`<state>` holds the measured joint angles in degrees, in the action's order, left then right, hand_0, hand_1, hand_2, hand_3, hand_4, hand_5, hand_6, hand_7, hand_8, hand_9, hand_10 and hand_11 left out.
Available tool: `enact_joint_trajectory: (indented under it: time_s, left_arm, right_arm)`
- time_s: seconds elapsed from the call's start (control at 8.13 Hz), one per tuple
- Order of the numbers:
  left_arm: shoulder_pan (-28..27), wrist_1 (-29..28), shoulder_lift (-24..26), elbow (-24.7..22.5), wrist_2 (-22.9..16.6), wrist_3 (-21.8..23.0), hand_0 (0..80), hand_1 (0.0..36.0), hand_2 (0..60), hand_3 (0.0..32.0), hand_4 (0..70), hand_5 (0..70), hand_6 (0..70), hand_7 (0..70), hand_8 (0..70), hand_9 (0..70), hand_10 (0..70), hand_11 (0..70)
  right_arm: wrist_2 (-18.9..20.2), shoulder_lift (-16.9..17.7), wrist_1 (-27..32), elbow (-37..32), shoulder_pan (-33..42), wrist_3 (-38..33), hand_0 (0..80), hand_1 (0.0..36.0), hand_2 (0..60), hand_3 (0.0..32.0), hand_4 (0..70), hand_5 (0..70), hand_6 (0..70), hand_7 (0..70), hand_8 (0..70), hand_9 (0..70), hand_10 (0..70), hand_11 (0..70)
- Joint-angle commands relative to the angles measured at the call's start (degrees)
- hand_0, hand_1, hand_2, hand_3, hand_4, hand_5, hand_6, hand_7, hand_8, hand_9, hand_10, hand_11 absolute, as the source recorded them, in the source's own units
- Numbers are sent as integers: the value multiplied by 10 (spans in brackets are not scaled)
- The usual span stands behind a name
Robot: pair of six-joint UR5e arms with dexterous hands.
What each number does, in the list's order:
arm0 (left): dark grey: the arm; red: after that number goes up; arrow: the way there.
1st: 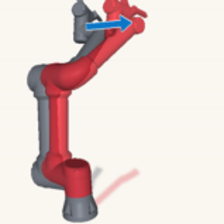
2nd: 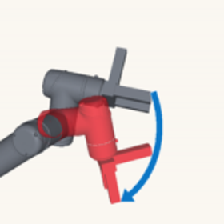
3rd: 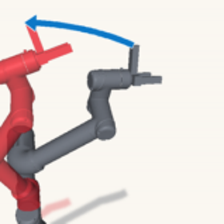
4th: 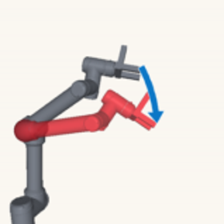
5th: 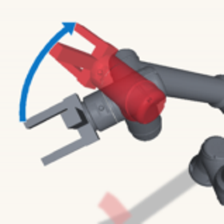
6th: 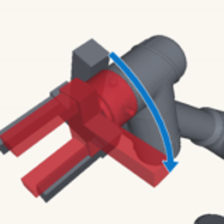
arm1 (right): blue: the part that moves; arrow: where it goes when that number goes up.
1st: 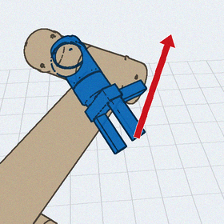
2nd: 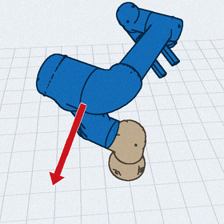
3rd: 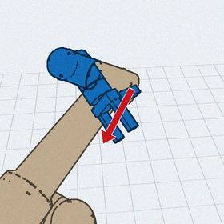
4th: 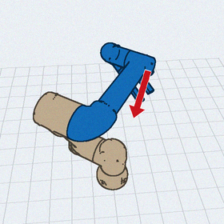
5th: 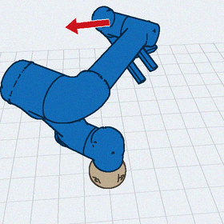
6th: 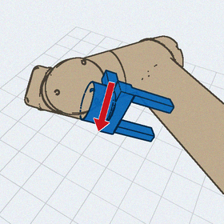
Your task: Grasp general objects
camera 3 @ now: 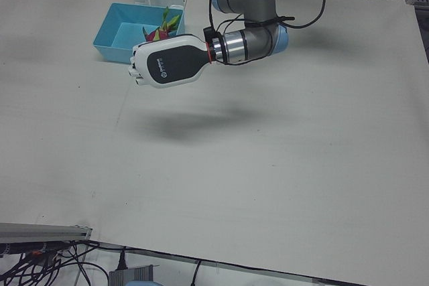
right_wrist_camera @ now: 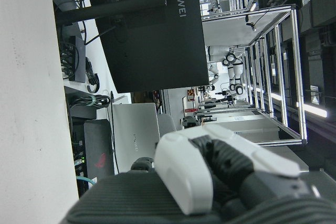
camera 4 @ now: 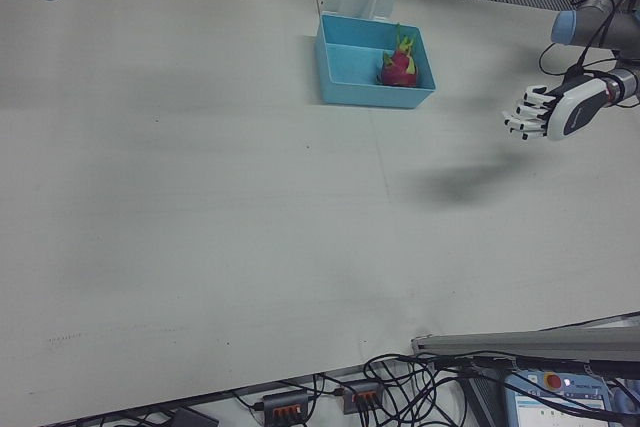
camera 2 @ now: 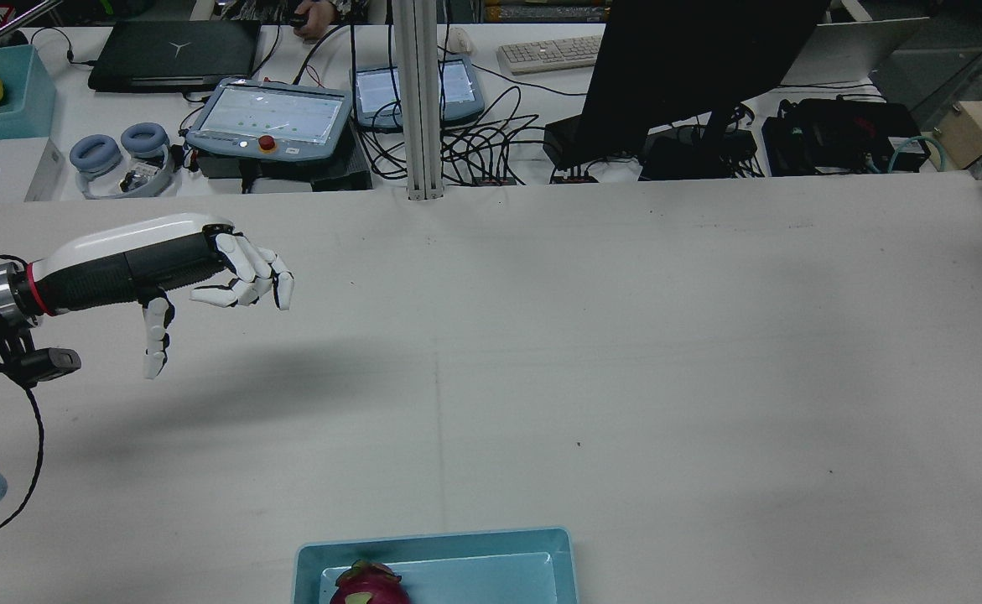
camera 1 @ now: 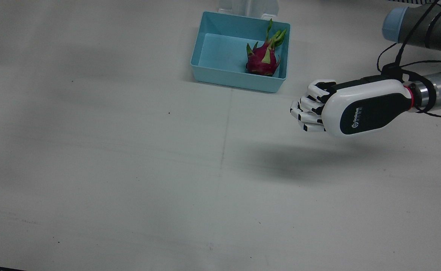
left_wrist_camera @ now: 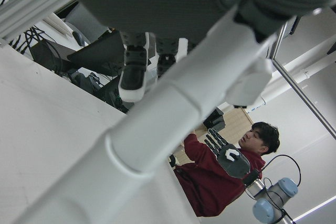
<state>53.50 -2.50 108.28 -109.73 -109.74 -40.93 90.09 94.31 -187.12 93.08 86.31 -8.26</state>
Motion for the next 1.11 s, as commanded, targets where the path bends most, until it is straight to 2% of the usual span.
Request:
enact_joint_trajectory:
  time_s: [0.0,0.12,0.25,0.37,0.49,0.61,0.74,0.86,0.98]
  left_arm:
    - [72,0,-1,61,25,0,800,360,600,0,700,700,700,700,214,253,434,644]
    - [93,-4,-1,80,37,-1,800,360,600,0,671,700,700,700,142,186,363,550]
    - [107,-10,-2,100,54,-1,800,360,600,0,563,700,577,700,105,186,271,436]
    - [111,-18,-7,117,79,-1,800,360,600,0,477,700,425,700,75,172,196,333]
    - [114,-40,-18,139,114,0,800,360,600,0,444,700,347,700,59,145,104,200]
    - [115,-70,-31,173,162,0,800,360,600,0,418,700,301,700,50,133,31,95]
    - [120,-73,-32,188,173,-4,800,360,600,0,350,700,238,666,37,119,1,36]
    - [135,-70,-31,200,189,-6,800,360,600,0,275,700,175,565,25,99,0,0]
    - [149,-74,-32,215,209,-9,800,360,600,0,172,700,115,478,12,81,0,0]
  right_arm:
    - [0,0,0,0,0,0,0,0,0,0,0,0,0,0,0,0,0,0]
    - [0,0,0,0,0,0,0,0,0,0,0,0,0,0,0,0,0,0]
    - [0,0,0,0,0,0,0,0,0,0,0,0,0,0,0,0,0,0]
    - [-1,0,0,0,0,0,0,0,0,0,0,0,0,0,0,0,0,0]
    - [0,0,0,0,0,0,0,0,0,0,0,0,0,0,0,0,0,0]
    - [0,0,0,0,0,0,0,0,0,0,0,0,0,0,0,0,0,0]
    - [-1,0,0,0,0,0,0,0,0,0,0,0,0,0,0,0,0,0]
    - [0,0,0,0,0,0,0,0,0,0,0,0,0,0,0,0,0,0]
    - [0,0,0,0,0,0,0,0,0,0,0,0,0,0,0,0,0,0]
